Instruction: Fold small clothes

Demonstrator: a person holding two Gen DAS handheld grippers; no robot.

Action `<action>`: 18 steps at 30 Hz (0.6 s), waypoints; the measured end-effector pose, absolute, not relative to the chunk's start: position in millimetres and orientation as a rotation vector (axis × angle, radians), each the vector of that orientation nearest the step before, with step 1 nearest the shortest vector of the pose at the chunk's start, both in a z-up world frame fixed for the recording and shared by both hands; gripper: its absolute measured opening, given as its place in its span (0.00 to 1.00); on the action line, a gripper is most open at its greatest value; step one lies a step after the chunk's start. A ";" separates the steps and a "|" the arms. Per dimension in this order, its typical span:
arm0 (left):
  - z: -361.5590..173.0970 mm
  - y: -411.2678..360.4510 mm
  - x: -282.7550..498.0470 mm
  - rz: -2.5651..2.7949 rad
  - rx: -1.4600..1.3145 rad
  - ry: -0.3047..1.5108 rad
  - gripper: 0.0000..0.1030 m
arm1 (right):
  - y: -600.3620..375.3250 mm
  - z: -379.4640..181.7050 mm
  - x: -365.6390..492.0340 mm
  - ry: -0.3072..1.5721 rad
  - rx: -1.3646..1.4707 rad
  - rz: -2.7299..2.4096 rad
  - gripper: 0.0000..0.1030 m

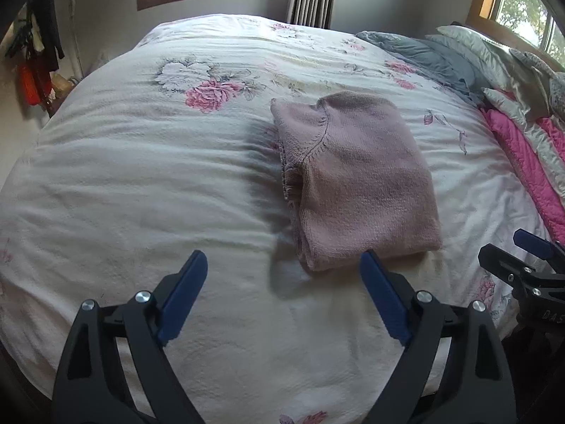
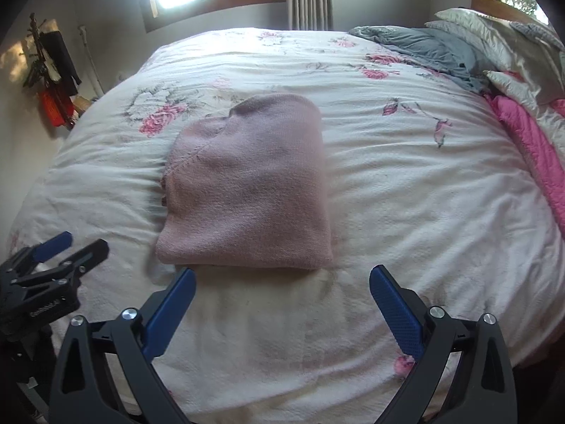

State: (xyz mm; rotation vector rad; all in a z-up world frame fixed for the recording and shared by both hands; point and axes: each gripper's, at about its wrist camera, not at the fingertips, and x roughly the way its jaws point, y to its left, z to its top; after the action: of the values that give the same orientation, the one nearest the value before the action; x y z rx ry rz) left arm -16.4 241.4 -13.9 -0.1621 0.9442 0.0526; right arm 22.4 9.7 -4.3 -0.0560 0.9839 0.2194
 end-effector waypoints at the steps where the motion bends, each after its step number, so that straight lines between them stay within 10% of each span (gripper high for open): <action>1: -12.9 241.7 -17.5 0.056 -0.163 0.944 0.85 | 9.8 -3.3 21.5 0.982 -0.061 0.214 0.96; 18: -12.1 227.9 -28.7 0.085 -0.125 0.948 0.85 | 8.0 3.9 15.3 0.955 -0.079 0.185 0.96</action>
State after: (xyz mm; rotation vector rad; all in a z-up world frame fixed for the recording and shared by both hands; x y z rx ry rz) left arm -28.7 227.9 -12.1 -0.1252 0.9482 0.0845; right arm 15.3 8.0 3.9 -0.0786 0.9553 0.1850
